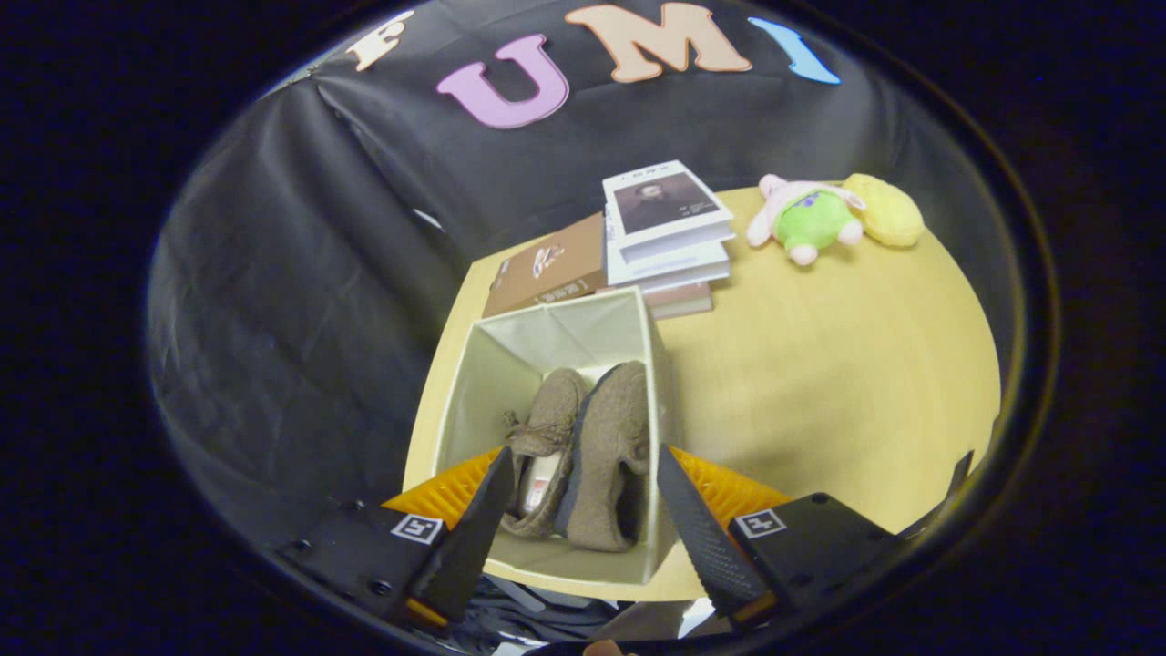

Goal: Open the storage box then place both shoes into the box .Put the left shoe in first, then the right shoe, with the right side of both shoes facing outward in a uniform manner.

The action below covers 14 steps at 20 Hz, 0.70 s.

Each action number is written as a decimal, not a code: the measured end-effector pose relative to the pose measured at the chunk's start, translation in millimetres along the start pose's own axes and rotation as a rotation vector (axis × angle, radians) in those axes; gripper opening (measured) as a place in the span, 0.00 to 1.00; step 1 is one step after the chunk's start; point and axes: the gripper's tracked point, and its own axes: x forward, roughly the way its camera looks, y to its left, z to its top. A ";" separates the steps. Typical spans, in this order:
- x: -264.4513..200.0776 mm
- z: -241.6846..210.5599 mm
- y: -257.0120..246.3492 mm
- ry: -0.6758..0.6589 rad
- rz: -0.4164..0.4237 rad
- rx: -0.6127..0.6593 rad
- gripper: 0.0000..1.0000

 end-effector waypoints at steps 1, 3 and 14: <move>-7.6 6.9 -8.2 -0.038 -0.003 0.003 1.00; -22.3 19.3 -30.2 -0.116 -0.024 -0.003 1.00; -120.9 81.0 -93.5 -0.616 -0.075 -0.216 0.99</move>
